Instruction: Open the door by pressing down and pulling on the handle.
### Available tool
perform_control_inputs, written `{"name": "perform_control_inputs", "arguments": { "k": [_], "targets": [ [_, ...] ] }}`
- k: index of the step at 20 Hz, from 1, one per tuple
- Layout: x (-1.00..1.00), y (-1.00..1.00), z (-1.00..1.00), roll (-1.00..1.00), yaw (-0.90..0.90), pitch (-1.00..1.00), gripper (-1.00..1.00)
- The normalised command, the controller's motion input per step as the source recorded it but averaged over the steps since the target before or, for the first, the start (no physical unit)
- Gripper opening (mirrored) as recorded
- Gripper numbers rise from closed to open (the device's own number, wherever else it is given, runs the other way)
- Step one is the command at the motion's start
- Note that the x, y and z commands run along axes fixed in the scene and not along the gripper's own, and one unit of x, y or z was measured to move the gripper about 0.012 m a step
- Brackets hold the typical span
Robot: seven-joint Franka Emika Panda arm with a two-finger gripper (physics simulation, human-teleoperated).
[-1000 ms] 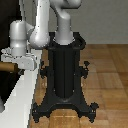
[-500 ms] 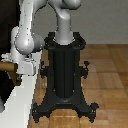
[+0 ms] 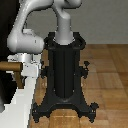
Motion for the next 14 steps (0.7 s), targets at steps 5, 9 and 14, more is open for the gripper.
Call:
{"name": "perform_control_inputs", "arguments": {
  "k": [5, 9, 14],
  "targets": [
    [0.0, 1.0, 0.0, 0.0, 0.0, 0.0, -1.0],
    [0.0, 1.0, 0.0, 0.0, 0.0, 0.0, -1.0],
    [0.0, 1.0, 0.0, 0.0, 0.0, 0.0, -1.0]
  ]
}}
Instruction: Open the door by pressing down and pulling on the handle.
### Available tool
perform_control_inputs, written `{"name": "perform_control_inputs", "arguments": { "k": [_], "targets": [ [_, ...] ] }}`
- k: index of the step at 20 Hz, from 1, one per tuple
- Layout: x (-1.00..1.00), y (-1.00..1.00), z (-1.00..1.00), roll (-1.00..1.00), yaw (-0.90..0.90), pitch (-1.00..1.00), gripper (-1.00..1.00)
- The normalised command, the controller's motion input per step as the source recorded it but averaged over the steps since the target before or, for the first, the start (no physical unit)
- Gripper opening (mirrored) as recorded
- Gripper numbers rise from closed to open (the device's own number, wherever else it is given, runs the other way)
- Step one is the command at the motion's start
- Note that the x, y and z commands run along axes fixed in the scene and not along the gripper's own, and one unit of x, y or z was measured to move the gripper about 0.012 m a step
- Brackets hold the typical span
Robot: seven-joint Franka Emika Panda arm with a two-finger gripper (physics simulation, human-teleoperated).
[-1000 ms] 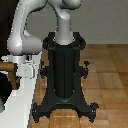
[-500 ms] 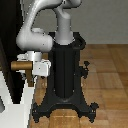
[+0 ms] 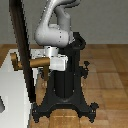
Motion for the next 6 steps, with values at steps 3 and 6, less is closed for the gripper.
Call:
{"name": "perform_control_inputs", "arguments": {
  "k": [3, 6],
  "targets": [
    [0.0, 1.0, 0.0, 0.0, 0.0, 0.0, -1.0],
    [0.0, 1.0, 0.0, 0.0, 0.0, 0.0, -1.0]
  ]
}}
